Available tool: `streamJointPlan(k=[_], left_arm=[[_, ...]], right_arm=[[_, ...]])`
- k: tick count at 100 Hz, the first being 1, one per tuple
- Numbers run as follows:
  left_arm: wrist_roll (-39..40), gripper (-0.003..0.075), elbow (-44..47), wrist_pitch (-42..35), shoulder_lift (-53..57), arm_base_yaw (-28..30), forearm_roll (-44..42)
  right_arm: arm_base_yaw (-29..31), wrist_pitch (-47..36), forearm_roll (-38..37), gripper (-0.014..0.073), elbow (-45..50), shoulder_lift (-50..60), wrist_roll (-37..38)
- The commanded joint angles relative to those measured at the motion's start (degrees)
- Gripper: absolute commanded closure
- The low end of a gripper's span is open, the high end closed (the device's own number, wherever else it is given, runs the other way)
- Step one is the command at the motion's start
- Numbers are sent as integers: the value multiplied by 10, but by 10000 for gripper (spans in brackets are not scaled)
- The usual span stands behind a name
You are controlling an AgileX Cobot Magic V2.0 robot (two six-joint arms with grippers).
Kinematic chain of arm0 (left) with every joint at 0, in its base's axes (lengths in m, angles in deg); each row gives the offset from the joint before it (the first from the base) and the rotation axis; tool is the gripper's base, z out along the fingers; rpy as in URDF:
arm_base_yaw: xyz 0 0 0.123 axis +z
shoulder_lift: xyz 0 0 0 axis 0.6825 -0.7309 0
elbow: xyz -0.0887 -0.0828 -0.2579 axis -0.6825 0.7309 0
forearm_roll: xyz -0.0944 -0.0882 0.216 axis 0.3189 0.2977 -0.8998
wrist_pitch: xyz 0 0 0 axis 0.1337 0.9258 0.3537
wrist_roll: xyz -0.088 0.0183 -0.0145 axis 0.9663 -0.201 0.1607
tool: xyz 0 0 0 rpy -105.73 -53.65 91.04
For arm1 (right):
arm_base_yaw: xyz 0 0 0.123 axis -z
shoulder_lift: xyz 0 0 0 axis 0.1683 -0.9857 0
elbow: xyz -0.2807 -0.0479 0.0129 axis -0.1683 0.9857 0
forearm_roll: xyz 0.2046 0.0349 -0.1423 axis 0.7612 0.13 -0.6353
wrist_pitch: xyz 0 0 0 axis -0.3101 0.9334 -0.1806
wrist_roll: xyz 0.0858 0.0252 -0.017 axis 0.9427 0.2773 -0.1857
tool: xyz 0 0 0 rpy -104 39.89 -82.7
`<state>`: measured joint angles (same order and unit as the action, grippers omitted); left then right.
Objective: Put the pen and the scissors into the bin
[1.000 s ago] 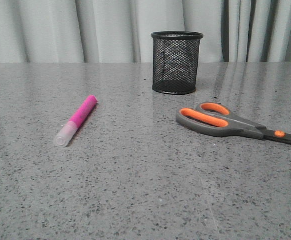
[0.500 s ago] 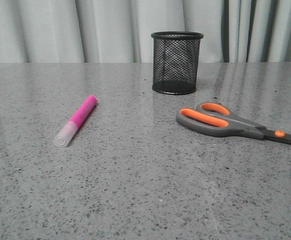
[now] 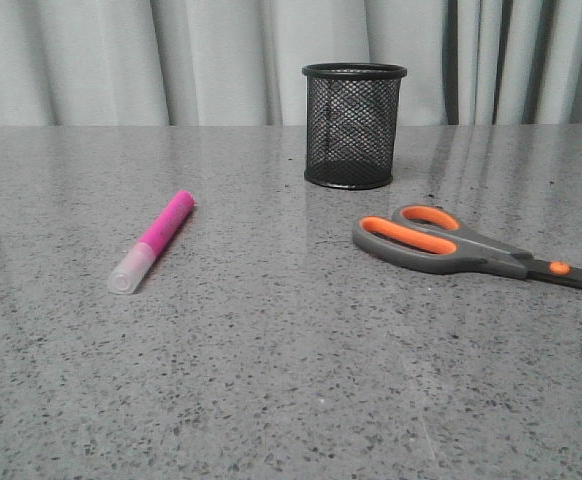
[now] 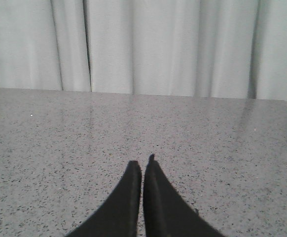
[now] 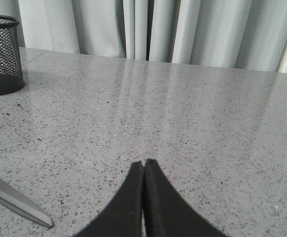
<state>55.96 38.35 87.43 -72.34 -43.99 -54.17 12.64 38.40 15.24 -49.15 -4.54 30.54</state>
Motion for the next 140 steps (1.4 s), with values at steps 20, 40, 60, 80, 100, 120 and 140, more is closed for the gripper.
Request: streamJointPlan(k=[20,40,60,80,100,120,140], left_arm=[[7,739,26,-42,18,-4,3],[7,739,26,-42,18,-4,3],[7,739,26,-42,18,-4,58],[7,739,26,-43,18,-4,217],[7,739,18,-43,18,-4,378],[3,739,-33,11,15,-4,395],[-1,739,-137,123,-53,-4,328]], right_arm=[[1,-46,-6,670,9,11,-2],[1,-54,9,670,9,11,-2],[1,-94,138,670,9,11,-2],[1,-107,227,670,9,11,-2],[1,-115,347,670,6,11,-2],[1,-39,347,659,-43,4,-2],[1,65,292,654,-141,-80,-2]])
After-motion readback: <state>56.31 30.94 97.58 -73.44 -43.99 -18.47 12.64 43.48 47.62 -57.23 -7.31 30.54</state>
